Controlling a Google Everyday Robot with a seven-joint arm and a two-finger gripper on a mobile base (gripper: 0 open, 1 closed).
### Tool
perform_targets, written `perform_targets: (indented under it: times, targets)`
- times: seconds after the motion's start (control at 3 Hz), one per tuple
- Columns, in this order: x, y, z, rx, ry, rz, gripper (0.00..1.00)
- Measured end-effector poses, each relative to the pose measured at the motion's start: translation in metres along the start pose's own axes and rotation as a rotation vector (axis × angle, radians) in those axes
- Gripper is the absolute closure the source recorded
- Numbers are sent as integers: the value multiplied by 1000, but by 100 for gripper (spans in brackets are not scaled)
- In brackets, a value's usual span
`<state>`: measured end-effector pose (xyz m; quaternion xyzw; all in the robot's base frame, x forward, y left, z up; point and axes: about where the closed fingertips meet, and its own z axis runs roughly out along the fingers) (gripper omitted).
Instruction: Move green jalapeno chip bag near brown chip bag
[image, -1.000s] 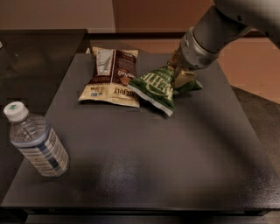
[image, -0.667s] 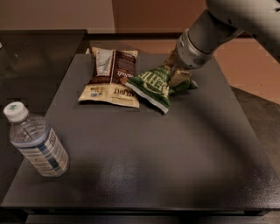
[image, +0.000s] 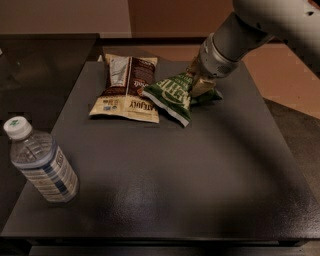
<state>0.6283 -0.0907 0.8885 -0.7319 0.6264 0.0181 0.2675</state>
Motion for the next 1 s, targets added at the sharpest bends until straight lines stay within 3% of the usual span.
perform_targets:
  times: [0.33, 0.67, 1.0]
  targets:
    - [-1, 0, 2, -3, -1, -1, 12]
    - [-1, 1, 3, -6, -2, -2, 0]
    - [-1, 1, 3, -6, -2, -2, 0]
